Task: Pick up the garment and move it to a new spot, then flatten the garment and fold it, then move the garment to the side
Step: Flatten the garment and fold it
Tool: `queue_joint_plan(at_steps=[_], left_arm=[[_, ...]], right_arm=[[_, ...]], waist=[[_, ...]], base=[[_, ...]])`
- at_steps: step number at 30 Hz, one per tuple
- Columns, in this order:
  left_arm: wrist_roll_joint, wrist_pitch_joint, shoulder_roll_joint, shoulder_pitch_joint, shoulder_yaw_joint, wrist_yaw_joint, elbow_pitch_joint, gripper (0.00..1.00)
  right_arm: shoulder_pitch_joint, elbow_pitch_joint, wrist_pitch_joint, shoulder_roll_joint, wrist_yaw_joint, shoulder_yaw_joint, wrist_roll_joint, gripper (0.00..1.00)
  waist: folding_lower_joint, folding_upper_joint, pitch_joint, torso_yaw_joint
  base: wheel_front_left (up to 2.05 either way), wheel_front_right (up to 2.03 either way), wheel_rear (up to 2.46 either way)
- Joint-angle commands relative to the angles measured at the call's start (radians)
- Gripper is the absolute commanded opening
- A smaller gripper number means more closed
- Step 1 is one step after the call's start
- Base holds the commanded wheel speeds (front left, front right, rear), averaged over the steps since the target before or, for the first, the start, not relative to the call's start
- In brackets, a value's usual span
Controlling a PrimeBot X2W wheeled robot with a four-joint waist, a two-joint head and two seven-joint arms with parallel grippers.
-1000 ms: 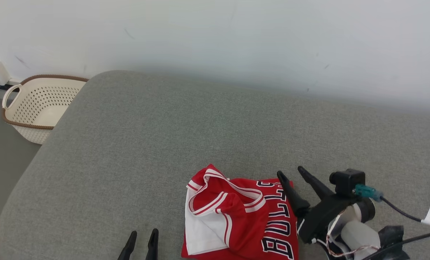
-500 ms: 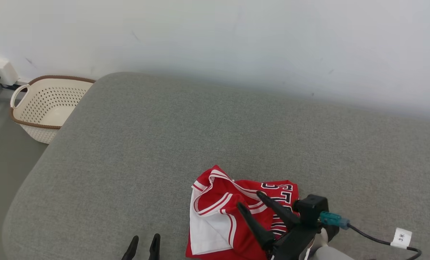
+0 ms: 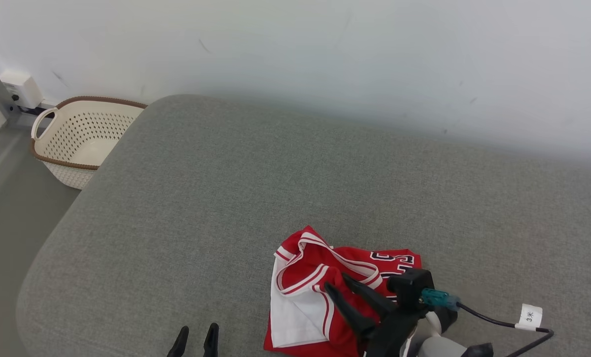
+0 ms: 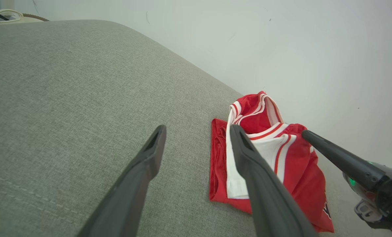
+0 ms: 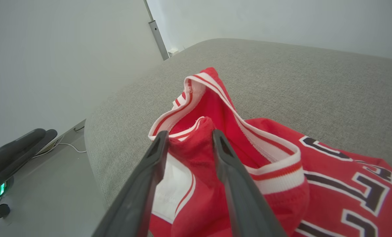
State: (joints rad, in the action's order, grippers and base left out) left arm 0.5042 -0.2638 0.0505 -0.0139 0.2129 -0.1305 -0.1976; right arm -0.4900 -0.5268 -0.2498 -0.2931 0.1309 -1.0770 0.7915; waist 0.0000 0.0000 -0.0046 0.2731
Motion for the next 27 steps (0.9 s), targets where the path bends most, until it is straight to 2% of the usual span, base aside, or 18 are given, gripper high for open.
queue_joint_plan(at_steps=[1, 2, 8, 16, 17, 19, 24, 27], left_arm=[[0.002, 0.000, 0.001, 0.018, 0.000, 0.000, -0.004, 1.00], [0.001, 0.000, 0.001, 0.017, -0.001, 0.000, -0.004, 1.00], [0.007, 0.000, 0.001, 0.007, 0.001, 0.000, 0.000, 1.00], [0.014, 0.000, 0.001, -0.001, 0.008, 0.000, -0.002, 1.00], [0.014, 0.000, 0.001, -0.001, 0.008, 0.000, -0.003, 1.00], [0.014, 0.000, 0.001, -0.002, 0.008, 0.000, -0.004, 1.00], [0.017, 0.000, 0.001, -0.007, 0.008, 0.000, -0.007, 1.00], [0.018, 0.000, 0.001, -0.002, 0.003, 0.000, -0.006, 1.00]], right_arm=[[-0.018, 0.001, -0.002, 0.004, 0.000, -0.009, 0.004, 0.12], [-0.022, 0.003, -0.004, 0.007, 0.000, -0.016, 0.007, 0.00], [-0.048, 0.025, -0.003, 0.008, 0.000, -0.093, 0.025, 0.00], [-0.074, 0.119, 0.053, 0.011, 0.000, -0.194, 0.053, 0.00], [-0.073, 0.138, 0.068, 0.014, 0.000, -0.200, 0.053, 0.18], [-0.062, 0.167, 0.100, 0.015, 0.000, -0.205, 0.061, 1.00], [-0.021, 0.261, 0.182, 0.010, 0.000, -0.205, 0.023, 1.00], [-0.017, 0.303, 0.185, -0.016, -0.001, -0.205, 0.047, 1.00]], waist=[[0.0000, 0.0000, 0.002, 0.002], [0.0000, 0.0000, 0.003, 0.003], [0.0000, 0.0000, 0.012, 0.004], [0.0000, 0.0000, 0.015, 0.013], [0.0000, 0.0000, 0.016, 0.015], [0.0000, 0.0000, 0.016, 0.017], [0.0000, 0.0000, 0.019, 0.024], [0.0000, 0.0000, 0.019, 0.018]], base=[[0.00, 0.00, 0.00], [0.00, 0.00, 0.00], [0.00, 0.00, 0.00], [0.00, 0.00, 0.00], [0.00, 0.00, 0.00], [0.00, 0.00, 0.00], [0.00, 0.00, 0.00], [0.00, 0.00, 0.00]])
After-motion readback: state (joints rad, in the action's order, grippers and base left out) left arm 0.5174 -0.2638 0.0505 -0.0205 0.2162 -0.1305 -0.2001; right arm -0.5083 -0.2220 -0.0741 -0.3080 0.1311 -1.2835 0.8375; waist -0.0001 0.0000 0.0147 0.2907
